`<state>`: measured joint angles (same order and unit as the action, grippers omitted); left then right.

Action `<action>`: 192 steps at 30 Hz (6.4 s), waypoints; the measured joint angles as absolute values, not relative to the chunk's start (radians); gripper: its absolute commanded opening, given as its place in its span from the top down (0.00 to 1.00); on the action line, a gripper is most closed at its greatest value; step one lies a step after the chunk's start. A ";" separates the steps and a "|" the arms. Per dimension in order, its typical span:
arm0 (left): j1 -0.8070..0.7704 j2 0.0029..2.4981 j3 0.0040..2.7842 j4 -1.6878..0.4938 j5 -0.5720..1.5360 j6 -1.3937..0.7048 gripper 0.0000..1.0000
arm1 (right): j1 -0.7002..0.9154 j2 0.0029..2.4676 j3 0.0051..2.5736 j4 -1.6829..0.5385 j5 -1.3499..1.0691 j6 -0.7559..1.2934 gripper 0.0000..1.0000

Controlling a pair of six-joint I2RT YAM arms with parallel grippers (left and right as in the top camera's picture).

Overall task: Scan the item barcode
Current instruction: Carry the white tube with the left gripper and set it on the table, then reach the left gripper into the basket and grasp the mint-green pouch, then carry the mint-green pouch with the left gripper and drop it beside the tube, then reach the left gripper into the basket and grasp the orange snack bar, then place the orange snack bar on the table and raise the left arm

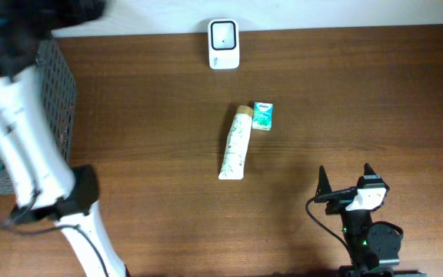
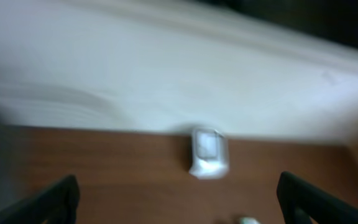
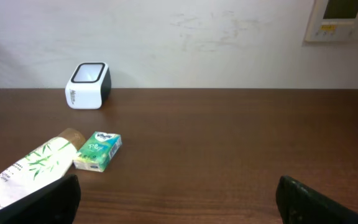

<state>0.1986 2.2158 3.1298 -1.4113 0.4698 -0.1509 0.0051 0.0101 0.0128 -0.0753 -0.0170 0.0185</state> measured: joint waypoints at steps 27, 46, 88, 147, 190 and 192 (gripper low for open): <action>0.546 2.201 1.872 -1.001 -0.579 0.234 0.22 | 0.005 0.010 0.013 -0.075 -0.017 0.019 0.01; 0.626 2.201 1.710 -0.759 -0.527 0.409 0.27 | 0.005 0.010 0.013 -0.075 -0.017 0.018 0.01; -0.345 2.103 1.908 -1.105 0.219 -0.348 0.92 | 0.005 0.010 0.013 -0.075 -0.017 0.019 0.01; 0.666 2.218 1.792 -0.972 0.405 0.577 0.12 | 0.005 0.010 0.013 -0.075 -0.017 0.018 0.01; -0.320 2.046 2.014 -1.149 0.046 -0.438 1.00 | 0.005 0.010 0.013 -0.075 -0.017 0.019 0.01; -0.355 2.119 1.954 -1.164 0.010 -0.454 1.00 | 0.005 0.010 0.013 -0.075 -0.017 0.018 0.01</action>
